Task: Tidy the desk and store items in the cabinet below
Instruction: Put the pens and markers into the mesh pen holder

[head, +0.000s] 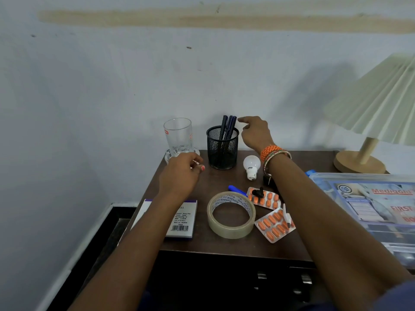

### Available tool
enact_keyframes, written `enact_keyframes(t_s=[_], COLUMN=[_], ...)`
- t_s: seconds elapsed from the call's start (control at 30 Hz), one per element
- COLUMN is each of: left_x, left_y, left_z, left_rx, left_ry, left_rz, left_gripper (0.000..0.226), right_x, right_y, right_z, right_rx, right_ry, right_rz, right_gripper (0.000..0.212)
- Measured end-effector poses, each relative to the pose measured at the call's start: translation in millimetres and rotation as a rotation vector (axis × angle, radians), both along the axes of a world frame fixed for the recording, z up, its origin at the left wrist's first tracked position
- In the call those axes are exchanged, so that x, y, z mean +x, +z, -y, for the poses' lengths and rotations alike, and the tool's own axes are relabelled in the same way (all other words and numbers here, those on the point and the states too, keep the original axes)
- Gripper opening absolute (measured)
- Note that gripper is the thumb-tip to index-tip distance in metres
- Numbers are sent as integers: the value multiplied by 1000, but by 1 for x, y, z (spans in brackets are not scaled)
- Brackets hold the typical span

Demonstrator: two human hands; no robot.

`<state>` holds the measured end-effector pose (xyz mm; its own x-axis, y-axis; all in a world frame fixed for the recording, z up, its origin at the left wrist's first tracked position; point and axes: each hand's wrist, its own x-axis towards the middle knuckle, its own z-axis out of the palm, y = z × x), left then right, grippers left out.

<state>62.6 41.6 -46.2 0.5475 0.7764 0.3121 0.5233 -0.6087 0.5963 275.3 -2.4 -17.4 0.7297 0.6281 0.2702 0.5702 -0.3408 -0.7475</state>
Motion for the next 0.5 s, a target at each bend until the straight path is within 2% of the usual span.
enact_keyframes(t_s=[0.3, 0.5], left_x=[4, 12], left_y=[12, 20], left_z=[16, 36], left_rx=[-27, -16], left_ry=[-61, -117], left_rz=[27, 9], left_gripper=[18, 18], right_x=[-17, -40], right_y=[32, 39], right_z=[37, 69], right_rx=[-47, -111], right_ry=[-52, -4], right_rz=[251, 298], right_gripper=[44, 38])
